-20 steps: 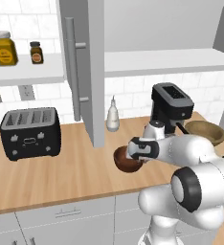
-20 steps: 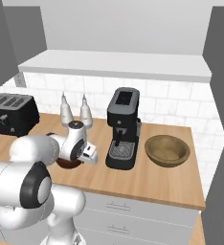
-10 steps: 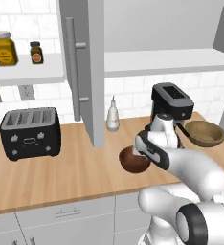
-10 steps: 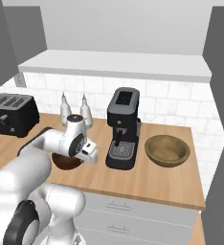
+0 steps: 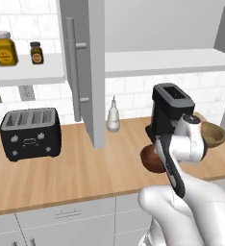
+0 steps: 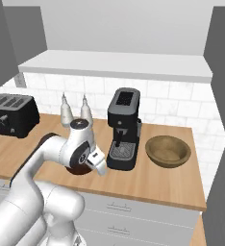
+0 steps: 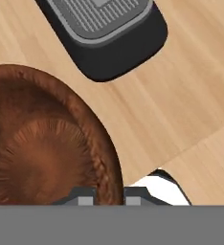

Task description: Pick up the bowls on the counter and stack them on top of one another in the open cabinet. Place the smaller bowl on top of the larger bowl.

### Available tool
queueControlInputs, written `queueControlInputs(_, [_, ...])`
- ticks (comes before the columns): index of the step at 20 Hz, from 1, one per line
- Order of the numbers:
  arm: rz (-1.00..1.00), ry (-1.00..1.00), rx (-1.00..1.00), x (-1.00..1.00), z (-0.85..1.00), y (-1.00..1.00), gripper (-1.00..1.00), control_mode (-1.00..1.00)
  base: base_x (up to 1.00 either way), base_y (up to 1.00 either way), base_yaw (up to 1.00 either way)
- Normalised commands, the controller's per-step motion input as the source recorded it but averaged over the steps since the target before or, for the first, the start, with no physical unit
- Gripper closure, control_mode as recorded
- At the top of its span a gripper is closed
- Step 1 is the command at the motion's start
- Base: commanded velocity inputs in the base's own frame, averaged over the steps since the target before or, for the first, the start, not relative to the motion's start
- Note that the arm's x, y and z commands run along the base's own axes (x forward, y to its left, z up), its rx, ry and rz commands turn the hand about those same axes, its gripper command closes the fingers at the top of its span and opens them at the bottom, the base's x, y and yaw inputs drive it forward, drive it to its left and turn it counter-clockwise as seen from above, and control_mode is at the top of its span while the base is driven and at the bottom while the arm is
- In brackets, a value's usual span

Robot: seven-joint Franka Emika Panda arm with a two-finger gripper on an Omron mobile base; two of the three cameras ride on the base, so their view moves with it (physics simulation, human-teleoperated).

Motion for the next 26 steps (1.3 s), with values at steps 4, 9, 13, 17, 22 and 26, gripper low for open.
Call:
queueControlInputs(4, [-0.36,-0.03,0.0,-0.27,0.45,-0.77,1.0,-1.0,0.0,0.0,0.0])
queueControlInputs(9, [-0.34,-0.01,0.0,-0.07,0.47,-0.8,1.0,-1.0,0.0,0.0,0.0])
queueControlInputs(13, [-0.26,0.0,0.0,0.0,0.39,-0.82,1.0,-1.0,0.0,0.0,0.0])
queueControlInputs(17, [-0.16,0.0,0.02,0.0,0.36,-0.9,1.0,-1.0,0.0,0.0,0.0])
queueControlInputs(22, [-0.15,-0.02,0.05,0.0,0.24,-0.79,1.0,-1.0,0.0,0.0,0.0])
queueControlInputs(26, [-0.13,-0.06,0.2,0.09,0.22,-0.62,1.0,-1.0,0.0,0.0,0.0])
